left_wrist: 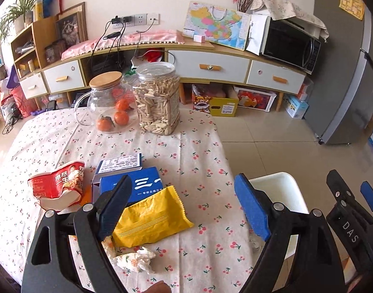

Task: Collect trash
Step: 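Return both tools to the table above the remaining trash, then grasp the red snack wrapper with the left tool while the right tool grasps the yellow packet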

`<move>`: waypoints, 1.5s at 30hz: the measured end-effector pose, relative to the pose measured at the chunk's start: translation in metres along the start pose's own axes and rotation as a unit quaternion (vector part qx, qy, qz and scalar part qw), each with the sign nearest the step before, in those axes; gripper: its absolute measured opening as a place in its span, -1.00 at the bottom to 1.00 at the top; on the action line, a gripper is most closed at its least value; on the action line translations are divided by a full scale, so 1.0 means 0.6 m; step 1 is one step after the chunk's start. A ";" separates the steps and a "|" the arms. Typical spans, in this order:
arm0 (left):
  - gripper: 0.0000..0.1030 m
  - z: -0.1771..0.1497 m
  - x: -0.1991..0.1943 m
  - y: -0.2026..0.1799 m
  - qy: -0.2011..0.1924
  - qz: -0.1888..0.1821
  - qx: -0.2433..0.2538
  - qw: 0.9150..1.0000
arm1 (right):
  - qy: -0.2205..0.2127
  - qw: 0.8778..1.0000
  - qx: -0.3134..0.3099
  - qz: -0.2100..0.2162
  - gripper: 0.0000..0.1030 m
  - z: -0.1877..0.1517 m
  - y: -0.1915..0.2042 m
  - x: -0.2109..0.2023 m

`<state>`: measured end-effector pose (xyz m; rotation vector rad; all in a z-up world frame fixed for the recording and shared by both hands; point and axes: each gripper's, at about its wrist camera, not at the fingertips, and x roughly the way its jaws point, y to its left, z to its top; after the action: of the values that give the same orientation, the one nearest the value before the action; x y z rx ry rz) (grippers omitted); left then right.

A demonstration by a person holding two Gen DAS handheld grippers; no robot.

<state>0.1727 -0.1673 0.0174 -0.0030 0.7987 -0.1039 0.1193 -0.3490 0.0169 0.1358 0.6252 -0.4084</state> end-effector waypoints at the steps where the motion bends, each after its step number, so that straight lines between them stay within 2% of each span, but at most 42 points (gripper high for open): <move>1: 0.62 -0.002 0.001 0.010 0.002 0.004 -0.003 1.000 | 0.001 1.000 -0.003 0.004 0.86 0.000 0.009 0.001; 11: 0.62 -0.020 0.007 0.116 0.017 0.052 -0.042 0.998 | 0.016 0.998 -0.032 0.055 0.86 -0.011 0.112 0.005; 22: 0.62 -0.036 0.005 0.232 0.026 0.103 -0.083 0.991 | 0.035 0.992 -0.060 0.109 0.86 -0.034 0.223 0.007; 27: 0.65 -0.041 0.012 0.290 0.034 0.128 -0.105 0.986 | 0.042 0.989 -0.076 0.123 0.86 -0.045 0.262 0.012; 34: 0.66 -0.053 0.047 0.380 0.054 0.153 -0.163 0.973 | 0.062 0.987 -0.089 0.118 0.86 -0.060 0.282 0.032; 37: 0.66 -0.061 0.074 0.413 0.078 0.130 -0.198 0.968 | 0.071 0.987 -0.087 0.112 0.86 -0.061 0.278 0.046; 40: 0.65 -0.075 0.105 0.442 0.111 0.091 -0.252 0.957 | 0.095 0.985 -0.080 0.117 0.86 -0.065 0.270 0.069; 42: 0.65 -0.084 0.123 0.457 0.127 0.052 -0.290 0.947 | 0.128 0.980 -0.068 0.138 0.86 -0.068 0.262 0.091; 45: 0.61 -0.092 0.137 0.471 0.136 0.002 -0.334 0.932 | 0.184 0.963 -0.052 0.189 0.86 -0.079 0.254 0.125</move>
<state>0.2159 0.1084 -0.0919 -0.6458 1.0812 0.1801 0.2116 -0.2232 -0.0655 0.2298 0.9651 0.0241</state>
